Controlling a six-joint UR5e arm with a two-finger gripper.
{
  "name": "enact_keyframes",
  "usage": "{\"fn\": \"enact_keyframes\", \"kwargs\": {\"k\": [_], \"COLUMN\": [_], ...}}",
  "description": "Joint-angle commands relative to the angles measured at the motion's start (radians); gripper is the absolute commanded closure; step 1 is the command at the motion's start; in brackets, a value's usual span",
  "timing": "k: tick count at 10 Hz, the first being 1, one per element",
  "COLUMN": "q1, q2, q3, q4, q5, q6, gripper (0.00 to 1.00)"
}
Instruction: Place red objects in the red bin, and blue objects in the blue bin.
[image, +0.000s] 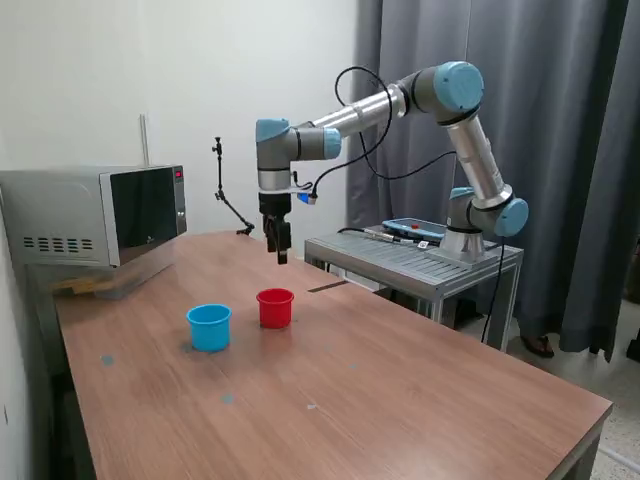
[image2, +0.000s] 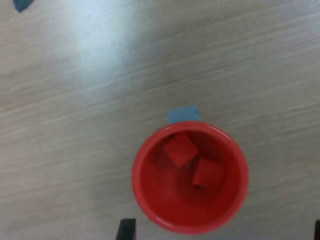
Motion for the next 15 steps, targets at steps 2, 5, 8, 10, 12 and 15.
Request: {"fn": "enact_keyframes", "kwargs": {"k": [2,5,8,10,12,15], "q1": [0.004,0.026,0.081,0.134,0.208,0.276], "q2": [-0.178,-0.373,-0.556,-0.631,-0.7,-0.783], "q3": [0.062,0.234,0.371,0.402,0.4,0.377], "q4": [0.099,0.121,0.155,0.235,0.299,0.369], "q5": [0.001,0.001,0.002,0.002,0.022,0.036], "q6": [-0.006,-0.035,-0.054,-0.054,-0.048,-0.032], "gripper": [0.0,0.0,0.0,0.0,0.0,0.0]}}
